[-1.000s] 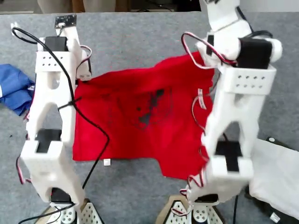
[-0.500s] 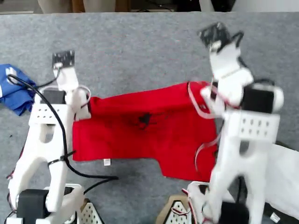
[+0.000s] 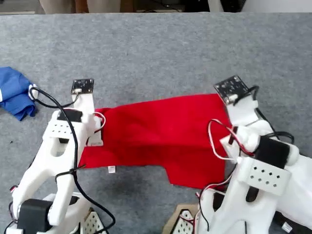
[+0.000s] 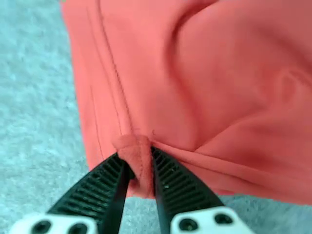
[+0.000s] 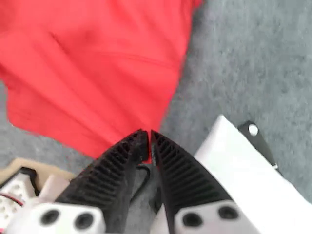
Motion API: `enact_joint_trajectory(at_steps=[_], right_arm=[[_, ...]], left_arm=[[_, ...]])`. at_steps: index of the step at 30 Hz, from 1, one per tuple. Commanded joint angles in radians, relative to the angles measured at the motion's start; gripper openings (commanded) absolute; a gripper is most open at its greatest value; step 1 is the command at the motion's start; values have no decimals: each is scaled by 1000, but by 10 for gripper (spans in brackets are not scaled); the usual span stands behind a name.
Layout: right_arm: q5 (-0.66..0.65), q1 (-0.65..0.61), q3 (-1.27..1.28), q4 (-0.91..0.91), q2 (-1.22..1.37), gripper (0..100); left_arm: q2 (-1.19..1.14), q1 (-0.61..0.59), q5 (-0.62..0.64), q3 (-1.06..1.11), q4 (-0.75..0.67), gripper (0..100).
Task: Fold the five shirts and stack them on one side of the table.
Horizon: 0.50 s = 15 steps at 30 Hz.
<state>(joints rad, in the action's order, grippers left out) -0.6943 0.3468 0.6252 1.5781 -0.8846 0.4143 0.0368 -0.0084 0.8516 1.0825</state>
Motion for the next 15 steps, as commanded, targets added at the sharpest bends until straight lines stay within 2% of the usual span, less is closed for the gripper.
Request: enact_joint_trajectory(at_steps=[1,9,15], right_arm=[[-64,73,19,-9,-24,5],[-160,88,170,46,-203,5],[-170,94,269,40,-269,5]], left_arm=[[30,3,-5,14,-14,19],[30,-8,-6,86,-26,19],[30,-3,-6,112,-41,19]])
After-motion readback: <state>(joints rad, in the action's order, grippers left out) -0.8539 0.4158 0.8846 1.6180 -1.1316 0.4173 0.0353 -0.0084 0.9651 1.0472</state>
